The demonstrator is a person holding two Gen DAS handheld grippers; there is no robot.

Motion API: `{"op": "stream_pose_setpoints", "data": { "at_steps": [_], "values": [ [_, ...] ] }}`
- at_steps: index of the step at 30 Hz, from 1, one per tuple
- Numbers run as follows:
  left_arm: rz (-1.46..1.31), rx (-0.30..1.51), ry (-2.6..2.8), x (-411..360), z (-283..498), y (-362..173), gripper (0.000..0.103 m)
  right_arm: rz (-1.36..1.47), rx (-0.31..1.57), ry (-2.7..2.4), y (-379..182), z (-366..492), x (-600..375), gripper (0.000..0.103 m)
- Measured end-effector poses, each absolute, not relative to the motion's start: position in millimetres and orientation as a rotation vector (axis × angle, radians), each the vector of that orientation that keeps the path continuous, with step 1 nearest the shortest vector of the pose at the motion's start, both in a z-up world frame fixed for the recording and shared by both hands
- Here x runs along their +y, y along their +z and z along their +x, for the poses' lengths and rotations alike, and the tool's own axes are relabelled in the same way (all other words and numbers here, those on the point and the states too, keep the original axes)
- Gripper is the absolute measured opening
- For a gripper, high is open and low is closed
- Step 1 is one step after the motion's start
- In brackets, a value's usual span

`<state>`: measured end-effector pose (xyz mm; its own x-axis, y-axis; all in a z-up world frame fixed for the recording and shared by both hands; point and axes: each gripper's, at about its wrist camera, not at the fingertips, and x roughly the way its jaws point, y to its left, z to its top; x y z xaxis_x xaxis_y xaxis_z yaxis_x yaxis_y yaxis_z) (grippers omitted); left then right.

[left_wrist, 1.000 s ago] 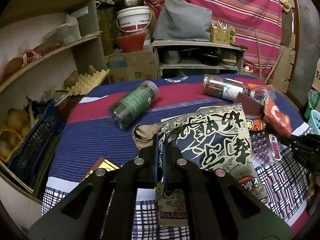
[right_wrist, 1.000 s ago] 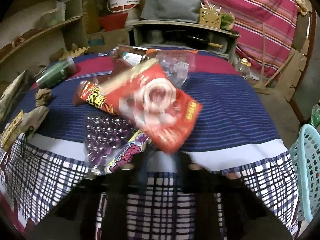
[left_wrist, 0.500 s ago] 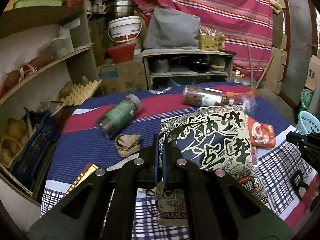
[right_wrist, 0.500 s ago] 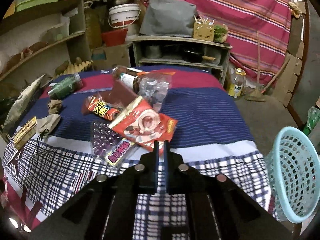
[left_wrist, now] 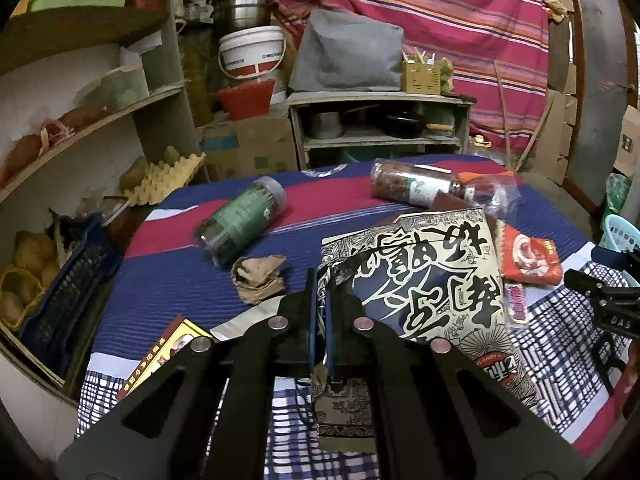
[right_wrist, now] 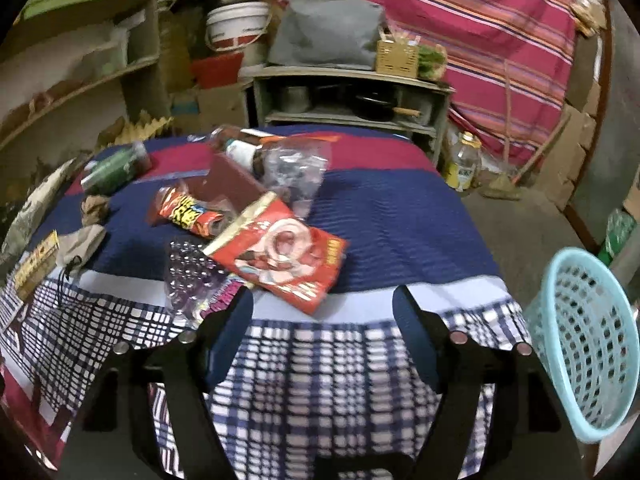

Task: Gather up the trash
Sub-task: 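Grasp the black-and-white printed snack packet with the left tool while the right tool grasps the red snack packet, then carry both packets over the light-blue basket and open both tools to drop them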

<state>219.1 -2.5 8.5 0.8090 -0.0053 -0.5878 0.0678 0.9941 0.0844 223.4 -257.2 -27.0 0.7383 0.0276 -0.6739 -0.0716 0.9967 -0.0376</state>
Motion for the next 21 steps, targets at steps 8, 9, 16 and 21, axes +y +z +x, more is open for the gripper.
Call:
{"op": "stream_pose_setpoints", "data": {
  "at_steps": [8,9,16,21],
  "values": [
    [0.084,0.651,-0.015,17,231,-3,0.002,-0.167,0.807,0.093,-51,261,-223,0.071],
    [0.083,0.652,-0.013,19,232,-4,0.002,-0.169,0.823,0.091,-55,265,-223,0.070],
    [0.074,0.662,-0.003,24,238,-8,0.002,-0.072,0.841,0.136,-54,273,-237,0.019],
    [0.081,0.650,-0.011,16,235,-3,0.002,-0.027,0.783,0.139,-37,257,-251,0.009]
  ]
}}
